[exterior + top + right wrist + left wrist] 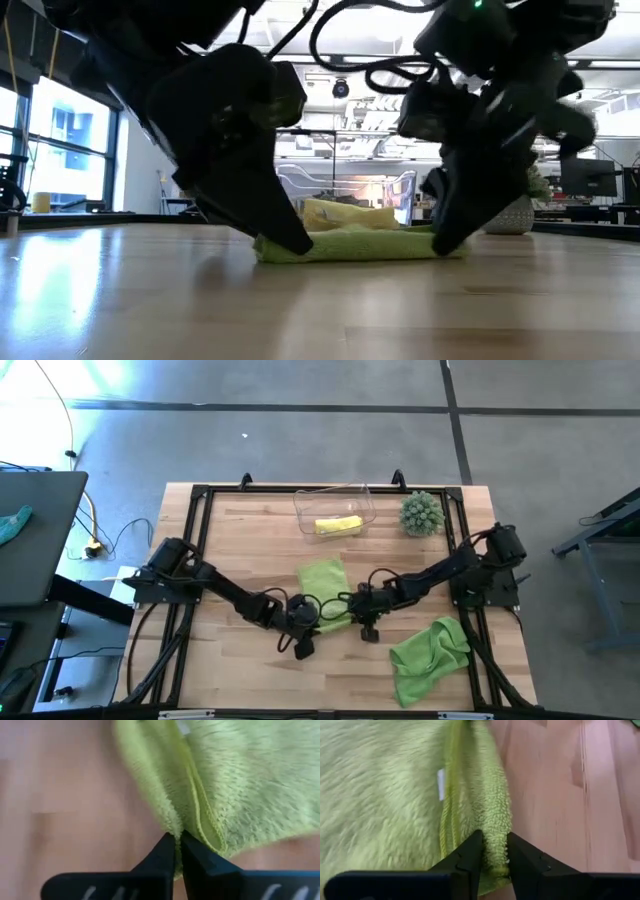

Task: Roll microfiber towels into tight, uniform cylinder then place into a basket
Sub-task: Roll the light green microfiber towel

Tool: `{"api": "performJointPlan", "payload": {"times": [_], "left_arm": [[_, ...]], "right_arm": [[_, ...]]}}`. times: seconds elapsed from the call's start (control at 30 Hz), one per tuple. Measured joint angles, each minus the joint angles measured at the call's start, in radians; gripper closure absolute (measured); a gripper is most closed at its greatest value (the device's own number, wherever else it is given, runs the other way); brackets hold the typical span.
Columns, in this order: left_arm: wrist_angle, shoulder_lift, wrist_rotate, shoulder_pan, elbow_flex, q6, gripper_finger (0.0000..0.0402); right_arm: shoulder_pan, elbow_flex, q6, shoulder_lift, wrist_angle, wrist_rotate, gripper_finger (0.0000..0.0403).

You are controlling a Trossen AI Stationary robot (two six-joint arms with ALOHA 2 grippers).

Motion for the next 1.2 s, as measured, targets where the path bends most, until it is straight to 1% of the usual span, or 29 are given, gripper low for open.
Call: {"api": "performJointPlan", "payload": {"times": [0.13, 0.2, 0.27, 0.33, 0.5, 0.57, 0.63, 0.73, 0.8, 1.07, 1.13, 1.2], "left_arm": [[-0.034, -0.047, 0.002, 0.002, -0.004, 0.059, 0.0320], [-0.040, -0.077, 0.013, 0.000, -0.004, 0.091, 0.0311], [-0.049, -0.109, 0.017, -0.005, -0.003, 0.124, 0.0298], [-0.047, -0.127, 0.016, -0.015, -0.001, 0.169, 0.0285], [-0.018, -0.147, -0.006, -0.056, 0.000, 0.345, 0.0262], [-0.015, -0.131, -0.054, -0.069, 0.001, 0.390, 0.0256], [-0.031, -0.120, -0.126, -0.079, 0.000, 0.427, 0.0251], [-0.012, -0.095, -0.223, -0.083, 0.002, 0.509, 0.0244], [-0.019, -0.073, -0.257, -0.076, 0.001, 0.540, 0.0239], [-0.016, -0.003, -0.276, -0.030, 0.001, 0.531, 0.0226], [-0.022, 0.003, -0.269, -0.017, 0.002, 0.488, 0.0230], [-0.035, 0.002, -0.258, -0.002, 0.002, 0.431, 0.0243]], "right_arm": [[-0.041, 0.011, 0.072, 0.005, 0.010, -0.245, 0.0393], [-0.063, 0.017, 0.104, 0.008, 0.023, -0.346, 0.0397], [-0.086, 0.018, 0.123, 0.010, 0.029, -0.411, 0.0400], [-0.109, 0.018, 0.134, 0.011, 0.044, -0.443, 0.0401], [-0.173, 0.015, 0.154, 0.010, 0.052, -0.460, 0.0402], [-0.196, 0.006, 0.162, 0.008, 0.063, -0.461, 0.0402], [-0.218, -0.004, 0.178, 0.008, 0.066, -0.461, 0.0402], [-0.241, -0.016, 0.180, 0.006, 0.071, -0.462, 0.0402], [-0.250, -0.016, 0.179, 0.006, 0.071, -0.462, 0.0402], [-0.258, -0.016, 0.178, 0.006, 0.078, -0.458, 0.0402], [-0.258, -0.016, 0.176, 0.006, 0.079, -0.457, 0.0402], [-0.258, -0.016, 0.172, 0.006, 0.079, -0.457, 0.0402]]}}
